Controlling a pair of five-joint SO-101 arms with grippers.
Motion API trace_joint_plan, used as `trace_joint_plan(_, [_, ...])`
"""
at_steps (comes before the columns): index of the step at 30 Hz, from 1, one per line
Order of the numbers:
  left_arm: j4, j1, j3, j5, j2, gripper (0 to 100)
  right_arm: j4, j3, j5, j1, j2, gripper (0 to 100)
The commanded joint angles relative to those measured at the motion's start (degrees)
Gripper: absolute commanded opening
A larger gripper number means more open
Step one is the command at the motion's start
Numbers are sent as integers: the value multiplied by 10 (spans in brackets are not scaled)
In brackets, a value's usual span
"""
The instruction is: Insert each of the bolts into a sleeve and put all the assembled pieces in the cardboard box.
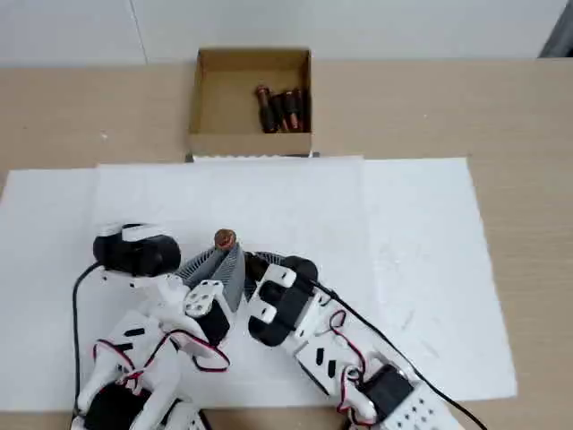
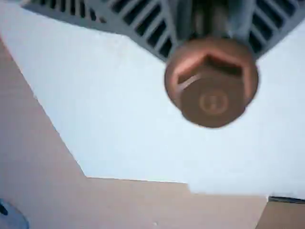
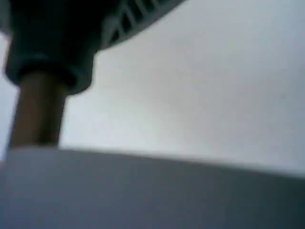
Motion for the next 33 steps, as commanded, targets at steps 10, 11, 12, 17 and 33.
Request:
trace_joint_plan(10, [13,1,49,-5,2,6,-30,5,6,-4,-8,2])
trace_joint_plan(11, [13,1,50,-5,2,6,-30,5,6,-4,-8,2])
trace_joint_plan(12, [13,1,50,-5,2,6,-30,5,6,-4,-8,2])
trace_joint_plan(17, [10,1,50,-6,2,8,-30,5,6,-4,-8,2])
trace_joint_plan(33, [5,0,27,-31,2,187,-30,8,6,-4,-8,2])
